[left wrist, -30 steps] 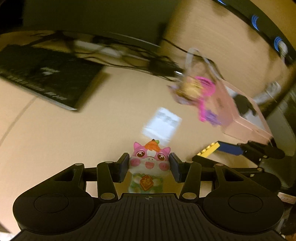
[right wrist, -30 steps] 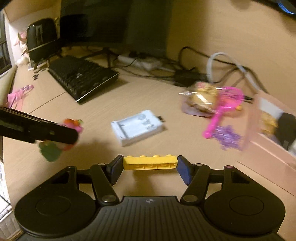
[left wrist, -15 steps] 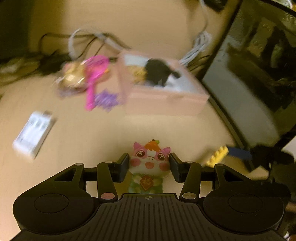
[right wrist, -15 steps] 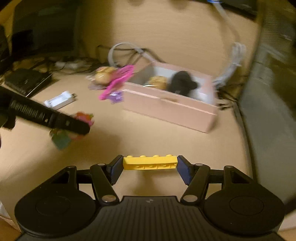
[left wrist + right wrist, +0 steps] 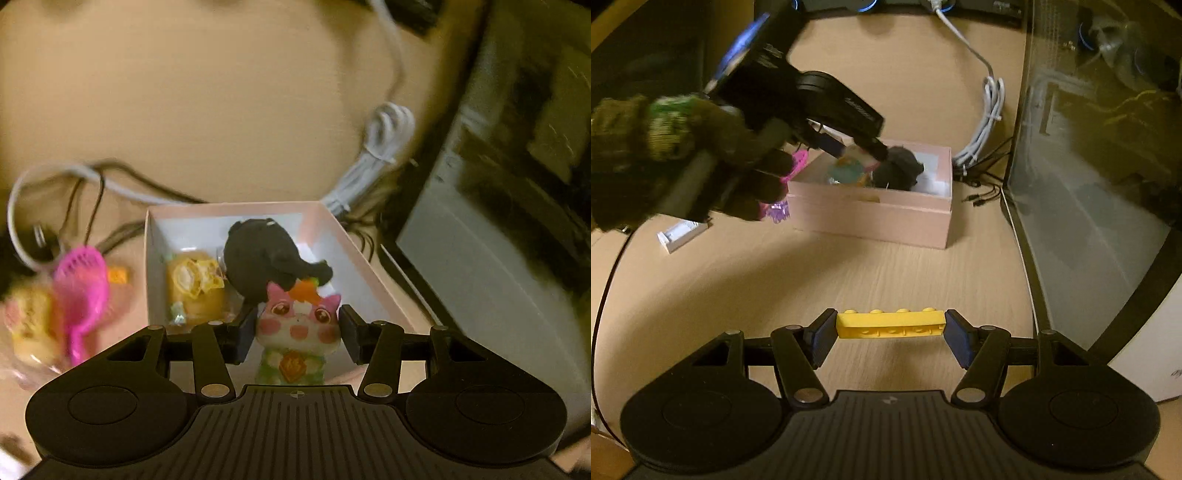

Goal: Organize objects
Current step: 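Lower the cat figurine into the pink box and open the left gripper, then drop the yellow brick into the pink box with the right gripper, then grasp the white battery charger with the left gripper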

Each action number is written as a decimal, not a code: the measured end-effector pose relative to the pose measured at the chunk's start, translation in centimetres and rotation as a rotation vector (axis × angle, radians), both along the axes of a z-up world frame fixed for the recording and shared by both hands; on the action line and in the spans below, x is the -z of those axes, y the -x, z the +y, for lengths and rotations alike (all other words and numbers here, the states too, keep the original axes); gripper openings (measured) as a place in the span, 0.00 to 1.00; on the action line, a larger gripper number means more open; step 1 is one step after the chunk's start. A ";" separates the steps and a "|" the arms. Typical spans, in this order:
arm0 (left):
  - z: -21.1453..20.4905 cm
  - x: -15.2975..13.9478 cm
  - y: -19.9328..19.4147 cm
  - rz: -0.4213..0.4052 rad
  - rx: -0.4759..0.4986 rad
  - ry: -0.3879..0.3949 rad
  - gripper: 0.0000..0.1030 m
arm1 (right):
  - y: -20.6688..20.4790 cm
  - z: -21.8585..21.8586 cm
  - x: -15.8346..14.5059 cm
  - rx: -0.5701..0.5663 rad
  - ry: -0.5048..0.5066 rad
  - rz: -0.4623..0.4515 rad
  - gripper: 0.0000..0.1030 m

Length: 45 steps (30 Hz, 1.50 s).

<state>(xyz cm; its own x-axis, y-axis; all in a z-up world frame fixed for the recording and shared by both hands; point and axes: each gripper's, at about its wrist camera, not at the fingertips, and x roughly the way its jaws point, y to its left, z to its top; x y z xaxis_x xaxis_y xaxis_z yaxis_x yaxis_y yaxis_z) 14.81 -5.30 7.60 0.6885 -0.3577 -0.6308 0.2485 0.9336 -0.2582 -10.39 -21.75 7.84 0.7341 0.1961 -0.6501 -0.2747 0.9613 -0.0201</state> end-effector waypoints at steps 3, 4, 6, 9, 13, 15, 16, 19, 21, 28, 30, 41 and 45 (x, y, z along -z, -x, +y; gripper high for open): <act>1.3 -0.2 0.8 -0.049 -0.058 0.053 0.51 | -0.5 0.0 0.2 -0.010 -0.004 0.020 0.61; 1.7 -0.5 0.9 -0.062 -0.058 0.049 0.51 | -0.8 0.1 0.3 -0.017 0.000 0.024 0.61; 2.5 -0.8 1.7 -0.093 -0.046 0.017 0.51 | -1.6 0.4 0.5 -0.024 0.005 0.030 0.61; 5.1 -1.2 4.0 -0.139 -0.092 0.017 0.51 | -3.2 1.0 0.2 -0.018 0.009 0.016 0.61; 10.0 -0.9 8.7 -0.159 -0.201 0.066 0.51 | -5.4 1.6 -2.4 0.006 -0.004 -0.062 0.61; 12.2 0.2 11.0 -0.120 -0.255 0.051 0.51 | -7.3 2.1 -4.4 0.018 -0.019 -0.130 0.61; 13.0 0.8 11.9 -0.090 -0.265 0.045 0.51 | -8.5 2.5 -5.6 0.026 -0.029 -0.173 0.61; 14.7 2.6 14.4 -0.025 -0.273 -0.001 0.51 | -12.5 3.4 -7.6 0.053 -0.065 -0.247 0.64; 15.3 3.3 15.8 0.000 -0.268 -0.059 0.51 | -15.5 3.9 -7.8 0.077 -0.076 -0.205 0.88; 18.9 3.6 18.3 0.027 -0.298 -0.204 0.51 | -14.6 5.1 -3.1 0.044 -0.105 -0.035 0.99; 20.1 3.3 17.9 0.022 -0.319 -0.193 0.51 | -13.1 5.9 -1.4 0.021 -0.068 0.007 0.99; 24.6 5.1 12.0 0.180 -0.275 0.058 0.51 | -6.9 7.7 0.8 -0.054 -0.063 0.083 1.00; 22.5 4.9 11.4 0.179 -0.203 -0.009 0.51 | -6.5 7.6 0.7 -0.045 -0.080 0.090 1.00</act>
